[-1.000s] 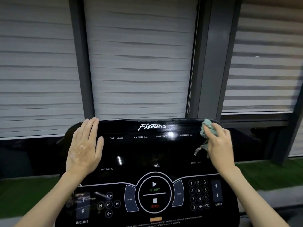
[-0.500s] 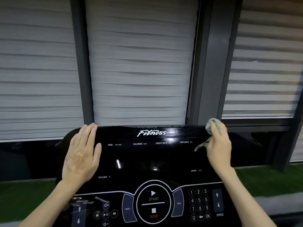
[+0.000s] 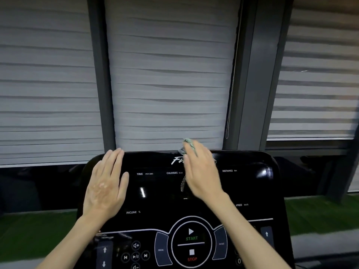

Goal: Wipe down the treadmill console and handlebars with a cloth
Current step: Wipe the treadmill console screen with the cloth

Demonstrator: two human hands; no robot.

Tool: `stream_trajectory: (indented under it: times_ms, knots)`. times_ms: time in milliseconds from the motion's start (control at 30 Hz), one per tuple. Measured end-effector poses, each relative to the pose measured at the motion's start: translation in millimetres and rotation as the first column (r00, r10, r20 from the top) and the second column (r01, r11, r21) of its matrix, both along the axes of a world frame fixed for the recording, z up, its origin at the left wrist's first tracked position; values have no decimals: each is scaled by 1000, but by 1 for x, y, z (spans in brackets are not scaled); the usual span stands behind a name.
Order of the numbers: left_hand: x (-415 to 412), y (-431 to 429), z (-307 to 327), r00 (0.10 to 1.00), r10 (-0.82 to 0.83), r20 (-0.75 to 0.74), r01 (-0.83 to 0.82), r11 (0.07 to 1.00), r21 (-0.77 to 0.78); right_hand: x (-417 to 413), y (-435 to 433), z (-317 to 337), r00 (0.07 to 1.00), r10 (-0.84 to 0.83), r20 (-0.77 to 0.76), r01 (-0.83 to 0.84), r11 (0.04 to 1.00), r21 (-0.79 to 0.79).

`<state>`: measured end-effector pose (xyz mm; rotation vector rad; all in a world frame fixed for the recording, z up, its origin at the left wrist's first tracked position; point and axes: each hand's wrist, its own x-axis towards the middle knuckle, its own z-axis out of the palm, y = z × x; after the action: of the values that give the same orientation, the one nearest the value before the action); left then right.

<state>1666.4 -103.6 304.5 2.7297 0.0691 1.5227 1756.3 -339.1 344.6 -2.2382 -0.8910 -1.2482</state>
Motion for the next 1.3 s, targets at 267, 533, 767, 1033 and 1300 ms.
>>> stream_trajectory:
  times_ms: [267,533,767,1033,1300]
  knots:
    - [0,2,1,999,-34,-11,33,999,-19,46,-127,-9,951,-261,-165,300,911,285]
    - [-3,8,2,989,-147,-18,146,988,-58,23,-24,1,957,-284,-55,287,911,296]
    - [-4,10,1,976,-216,0,215,973,-83,-36,119,-3,990,-106,-96,112,992,50]
    - [-17,18,0,965,-261,-1,260,960,-109,-14,40,2,985,-152,-84,147,987,-63]
    - [-37,36,-4,942,-337,6,332,925,-184,-28,92,-2,943,-286,-169,306,946,106]
